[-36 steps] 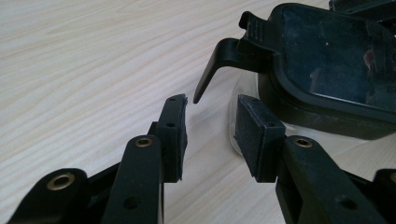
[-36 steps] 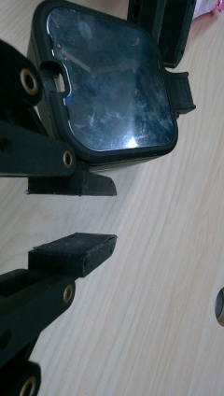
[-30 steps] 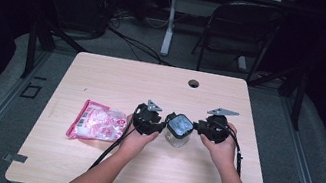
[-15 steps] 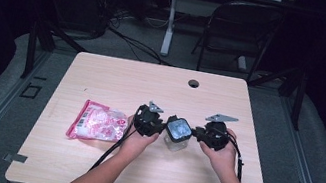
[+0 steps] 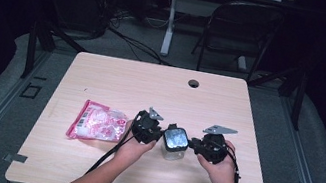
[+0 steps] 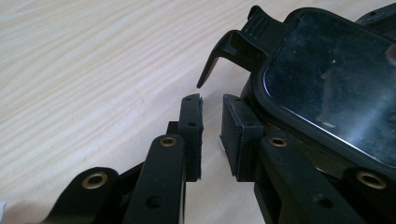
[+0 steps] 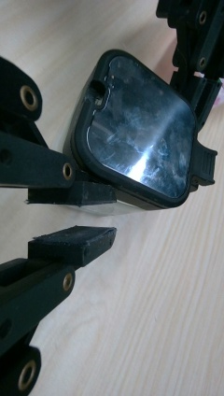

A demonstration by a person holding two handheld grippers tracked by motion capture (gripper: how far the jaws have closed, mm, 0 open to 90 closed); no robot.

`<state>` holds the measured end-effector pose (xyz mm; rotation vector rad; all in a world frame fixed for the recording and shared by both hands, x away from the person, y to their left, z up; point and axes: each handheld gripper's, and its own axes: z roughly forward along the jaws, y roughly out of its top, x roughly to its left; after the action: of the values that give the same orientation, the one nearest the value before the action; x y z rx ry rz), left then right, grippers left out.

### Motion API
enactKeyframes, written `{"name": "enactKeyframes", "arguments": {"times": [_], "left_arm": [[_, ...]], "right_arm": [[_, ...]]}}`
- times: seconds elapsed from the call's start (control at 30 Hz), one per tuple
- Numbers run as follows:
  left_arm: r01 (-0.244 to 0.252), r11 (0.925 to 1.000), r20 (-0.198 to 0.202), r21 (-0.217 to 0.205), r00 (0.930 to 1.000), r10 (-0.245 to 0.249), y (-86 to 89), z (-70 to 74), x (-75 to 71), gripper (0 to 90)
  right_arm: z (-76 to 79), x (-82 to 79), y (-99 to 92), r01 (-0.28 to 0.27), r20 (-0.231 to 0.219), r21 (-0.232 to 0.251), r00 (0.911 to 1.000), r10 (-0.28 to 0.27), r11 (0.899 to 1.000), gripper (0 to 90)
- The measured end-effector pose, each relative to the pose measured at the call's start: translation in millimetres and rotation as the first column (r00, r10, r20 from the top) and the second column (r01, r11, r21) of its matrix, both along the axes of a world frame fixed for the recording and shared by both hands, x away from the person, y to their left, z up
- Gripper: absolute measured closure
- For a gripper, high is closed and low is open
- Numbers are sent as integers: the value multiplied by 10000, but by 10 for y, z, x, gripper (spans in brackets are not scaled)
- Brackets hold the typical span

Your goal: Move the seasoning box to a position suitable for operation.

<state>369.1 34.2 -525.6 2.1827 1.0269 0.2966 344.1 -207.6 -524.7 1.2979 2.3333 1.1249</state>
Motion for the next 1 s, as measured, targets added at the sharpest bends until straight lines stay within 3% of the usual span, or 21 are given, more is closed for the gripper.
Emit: {"name": "enactKeyframes", "arguments": {"times": [0.17, 0.43, 0.77, 0.8, 1.0], "left_arm": [[187, 9997, 94, -125, 9998, -186, 133, -17, -186, 780], [257, 9984, 39, -513, 9997, -255, 328, -27, -311, 762], [340, 9962, 271, -802, 9991, -319, 516, 1, -338, 692], [324, 9945, 273, -996, 9992, -298, 559, 14, -358, 692], [297, 9939, 459, -1062, 9986, -250, 754, 68, -519, 691]], "right_arm": [[4, -198, 93, -426, 0, -58, 9991, 426, 9991, 776], [7, -393, 292, -1002, -77, -547, 9950, 999, 9935, 746], [-27, -466, 433, -1212, -306, -347, 9923, 1202, 9920, 702], [-31, -468, 433, -1312, -315, -368, 9910, 1301, 9907, 692], [-52, -489, 376, -1316, -37, -491, 9913, 1315, 9901, 709]]}}
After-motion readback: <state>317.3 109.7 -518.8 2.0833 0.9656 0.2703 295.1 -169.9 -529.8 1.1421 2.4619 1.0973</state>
